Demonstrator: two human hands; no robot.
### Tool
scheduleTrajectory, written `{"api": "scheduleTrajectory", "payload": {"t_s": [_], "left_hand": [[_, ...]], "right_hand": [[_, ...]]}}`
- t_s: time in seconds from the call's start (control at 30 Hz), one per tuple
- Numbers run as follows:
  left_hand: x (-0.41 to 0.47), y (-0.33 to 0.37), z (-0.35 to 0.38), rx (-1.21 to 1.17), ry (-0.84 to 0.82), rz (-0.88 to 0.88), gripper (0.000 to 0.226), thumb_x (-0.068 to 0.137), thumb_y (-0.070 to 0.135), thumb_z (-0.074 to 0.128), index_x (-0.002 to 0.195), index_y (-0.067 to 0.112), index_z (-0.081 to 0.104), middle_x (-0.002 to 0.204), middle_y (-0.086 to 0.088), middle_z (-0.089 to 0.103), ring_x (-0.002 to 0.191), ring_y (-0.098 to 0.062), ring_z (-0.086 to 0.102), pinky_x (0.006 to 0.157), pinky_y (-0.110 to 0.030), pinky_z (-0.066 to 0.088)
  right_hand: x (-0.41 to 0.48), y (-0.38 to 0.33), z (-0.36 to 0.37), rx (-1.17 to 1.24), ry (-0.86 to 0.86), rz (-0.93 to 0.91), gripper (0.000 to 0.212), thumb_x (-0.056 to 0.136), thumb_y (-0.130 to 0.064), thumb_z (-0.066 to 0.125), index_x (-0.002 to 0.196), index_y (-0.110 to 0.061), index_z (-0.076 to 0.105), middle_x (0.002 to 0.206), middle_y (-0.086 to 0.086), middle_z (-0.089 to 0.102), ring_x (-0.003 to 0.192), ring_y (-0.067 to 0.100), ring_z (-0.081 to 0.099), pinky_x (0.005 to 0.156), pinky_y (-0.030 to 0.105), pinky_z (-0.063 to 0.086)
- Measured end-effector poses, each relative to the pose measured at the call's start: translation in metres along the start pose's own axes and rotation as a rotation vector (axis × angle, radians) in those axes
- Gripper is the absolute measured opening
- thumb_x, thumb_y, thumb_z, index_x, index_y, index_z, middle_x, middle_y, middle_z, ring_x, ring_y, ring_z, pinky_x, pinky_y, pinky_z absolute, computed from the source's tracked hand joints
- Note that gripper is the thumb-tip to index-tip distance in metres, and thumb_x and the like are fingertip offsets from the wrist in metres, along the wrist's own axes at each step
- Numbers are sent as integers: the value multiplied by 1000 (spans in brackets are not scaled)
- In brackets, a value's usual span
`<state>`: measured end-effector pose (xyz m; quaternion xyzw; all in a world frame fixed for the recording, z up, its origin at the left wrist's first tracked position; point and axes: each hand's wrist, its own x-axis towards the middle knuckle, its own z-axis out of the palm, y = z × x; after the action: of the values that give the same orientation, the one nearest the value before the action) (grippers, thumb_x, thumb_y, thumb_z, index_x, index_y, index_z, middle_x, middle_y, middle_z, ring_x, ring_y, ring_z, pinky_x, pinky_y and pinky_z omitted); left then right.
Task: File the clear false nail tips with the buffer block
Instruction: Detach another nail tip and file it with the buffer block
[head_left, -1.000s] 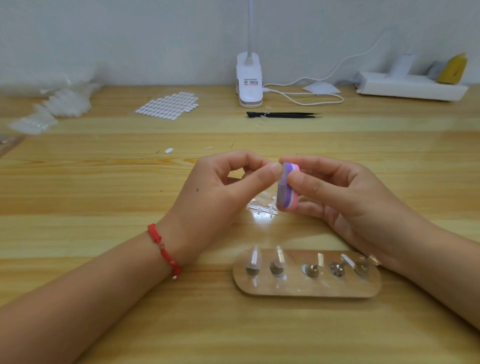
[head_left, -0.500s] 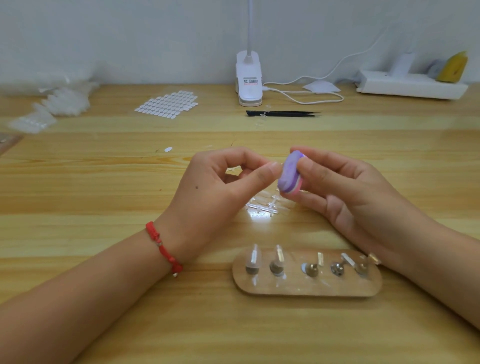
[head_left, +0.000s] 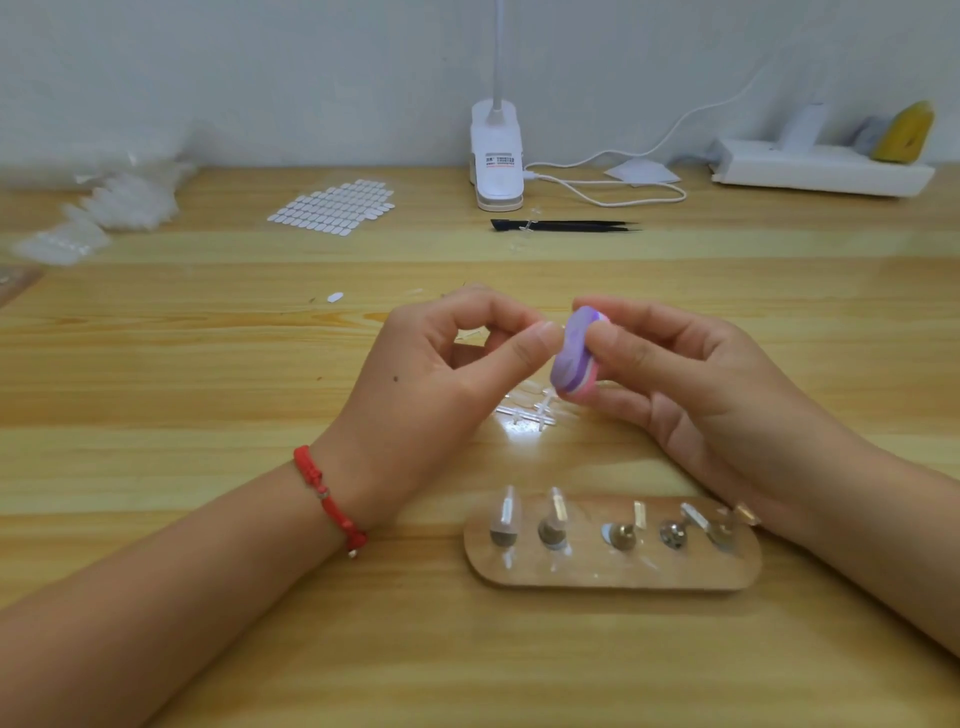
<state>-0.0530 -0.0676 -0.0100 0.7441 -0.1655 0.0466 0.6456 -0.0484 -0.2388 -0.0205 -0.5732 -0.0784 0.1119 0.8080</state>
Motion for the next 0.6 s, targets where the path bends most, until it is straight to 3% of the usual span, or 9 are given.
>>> {"api": "scheduleTrajectory", "payload": {"t_s": [0.07,0.17,0.3,0.37,0.47,0.6], "left_hand": [[0,0,0,2,-6,-5,13,74,28,64,71,15,65,76,-25,48,44,-2,32,47,-12,28],[0,0,-1,-21,21,7,17,72,32,63,72,15,65,63,-7,48,41,-1,33,45,-11,27],[0,0,0,6,-15,-2,14,72,31,63,70,17,65,79,-30,47,44,-2,30,46,-11,27],[0,0,0,-3,-6,1,15,72,31,63,71,16,66,77,-28,46,43,-2,30,46,-11,27],[0,-1,0,-18,17,10,19,72,31,63,73,12,66,69,-11,47,40,-1,34,45,-10,28],[0,0,0,13,-11,2,16,71,31,63,71,14,65,75,-27,47,41,-2,32,45,-8,27]], "right_hand": [[1,0,-2,29,14,5,24,67,-18,72,90,-12,77,82,9,75,73,15,72,67,24,57],[0,-1,0,-8,-32,19,21,67,-16,71,87,-15,79,82,6,75,72,13,72,66,21,57],[2,-4,-5,67,-26,63,21,75,-12,68,94,-12,77,87,8,74,78,16,72,71,24,57],[2,-5,-5,96,-13,66,22,75,-13,68,96,-11,75,86,8,74,77,15,72,71,24,57],[1,-3,-2,35,-25,48,20,71,-13,70,89,-13,79,84,7,74,74,15,72,68,23,57],[2,-2,-4,106,9,27,19,73,-14,69,90,-12,77,83,8,74,74,15,72,68,24,57]]}}
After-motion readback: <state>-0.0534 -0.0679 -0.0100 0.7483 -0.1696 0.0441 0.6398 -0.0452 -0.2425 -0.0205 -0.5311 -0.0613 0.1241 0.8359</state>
